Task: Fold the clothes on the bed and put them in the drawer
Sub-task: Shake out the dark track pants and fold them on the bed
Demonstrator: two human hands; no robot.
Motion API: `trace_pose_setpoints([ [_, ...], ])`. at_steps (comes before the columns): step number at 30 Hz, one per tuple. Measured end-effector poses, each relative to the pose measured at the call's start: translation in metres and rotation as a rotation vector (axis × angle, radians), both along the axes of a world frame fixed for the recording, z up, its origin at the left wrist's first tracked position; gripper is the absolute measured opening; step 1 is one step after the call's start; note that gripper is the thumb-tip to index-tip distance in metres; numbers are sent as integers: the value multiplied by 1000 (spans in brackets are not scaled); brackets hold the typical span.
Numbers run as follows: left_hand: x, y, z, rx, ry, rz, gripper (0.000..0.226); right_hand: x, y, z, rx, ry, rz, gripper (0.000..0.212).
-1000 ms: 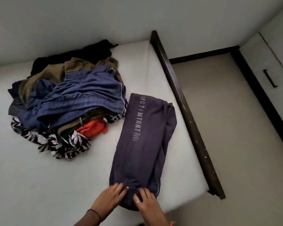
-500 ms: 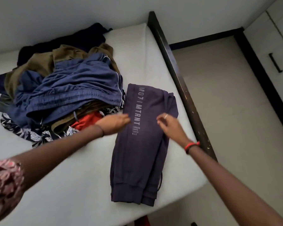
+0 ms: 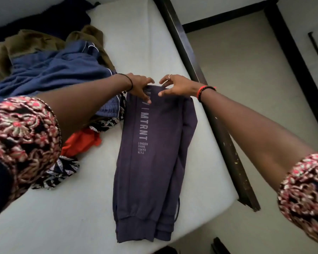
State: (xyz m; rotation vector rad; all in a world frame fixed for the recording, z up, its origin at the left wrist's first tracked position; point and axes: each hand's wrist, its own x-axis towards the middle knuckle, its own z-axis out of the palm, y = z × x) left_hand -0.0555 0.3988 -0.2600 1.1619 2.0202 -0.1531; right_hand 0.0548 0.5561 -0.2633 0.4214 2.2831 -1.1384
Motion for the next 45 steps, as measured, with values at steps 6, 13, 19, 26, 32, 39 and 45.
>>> trace_pose_setpoints([
  [6, -13, 8, 11, -10, -83, -97, 42, -20, -11, 0, 29, -20, 199, 45],
  [13, -24, -3, 24, 39, -159, -93, 34, -30, 9, 17, 144, -248, 418, 18],
  [19, -25, -15, 22, 71, -151, -49, 38, -11, 39, 17, 204, -419, 447, 14],
  [26, -24, -13, 22, 86, -134, -38, 35, 11, 64, 27, 62, -542, 322, 9],
  [32, -30, -32, 12, 29, -46, 19, 35, 41, 101, 40, 265, -572, 347, 17],
  [39, -20, -22, 14, 123, -82, 143, 36, 11, 68, 25, 56, 18, 34, 56],
  [45, -12, -12, 8, 111, -46, 119, 33, -15, 34, -4, 259, 25, 431, 60],
])
